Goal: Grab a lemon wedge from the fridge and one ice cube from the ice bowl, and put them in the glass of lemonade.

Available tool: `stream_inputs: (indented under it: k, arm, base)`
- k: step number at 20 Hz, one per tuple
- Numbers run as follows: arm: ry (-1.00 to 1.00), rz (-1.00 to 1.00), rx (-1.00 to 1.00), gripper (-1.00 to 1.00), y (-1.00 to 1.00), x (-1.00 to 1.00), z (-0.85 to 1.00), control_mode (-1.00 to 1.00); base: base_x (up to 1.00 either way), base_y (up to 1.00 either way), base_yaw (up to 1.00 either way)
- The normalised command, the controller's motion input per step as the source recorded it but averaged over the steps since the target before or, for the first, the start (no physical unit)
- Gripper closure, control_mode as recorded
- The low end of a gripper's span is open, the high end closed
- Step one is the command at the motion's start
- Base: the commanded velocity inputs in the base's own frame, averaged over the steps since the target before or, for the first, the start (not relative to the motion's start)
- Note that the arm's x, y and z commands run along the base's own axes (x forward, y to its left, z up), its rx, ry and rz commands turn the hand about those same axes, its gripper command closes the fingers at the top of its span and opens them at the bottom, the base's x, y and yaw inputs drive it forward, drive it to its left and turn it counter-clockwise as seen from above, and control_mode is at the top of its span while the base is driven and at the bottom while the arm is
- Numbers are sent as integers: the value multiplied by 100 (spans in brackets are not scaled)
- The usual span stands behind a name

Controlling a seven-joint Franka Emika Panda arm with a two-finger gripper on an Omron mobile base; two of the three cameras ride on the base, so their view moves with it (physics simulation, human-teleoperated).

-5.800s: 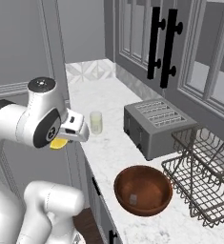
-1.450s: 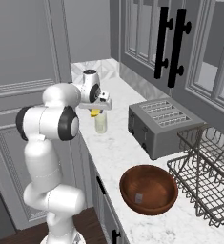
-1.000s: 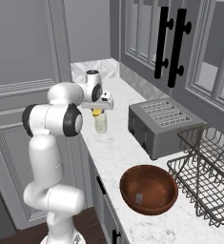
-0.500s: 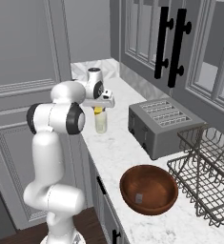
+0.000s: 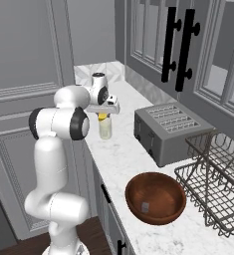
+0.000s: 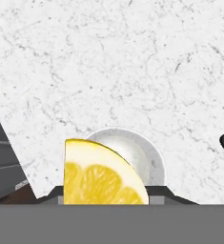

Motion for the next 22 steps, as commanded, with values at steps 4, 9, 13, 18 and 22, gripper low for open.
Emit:
stream_inputs:
  k: [4, 9, 13, 18, 22]
  arm:
    - [0, 0, 0, -100, 0, 0, 0, -100]
    - [0, 0, 0, -100, 0, 0, 0, -100]
    - [0, 0, 0, -100, 0, 0, 0, -100]
    - [0, 0, 0, -100, 0, 0, 0, -100]
    - [0, 0, 0, -100, 0, -15, 27, -100]
  base:
    - [0, 0, 0]
    - [0, 0, 0]
    - [0, 0, 0]
    - [0, 0, 0]
    - [0, 0, 0]
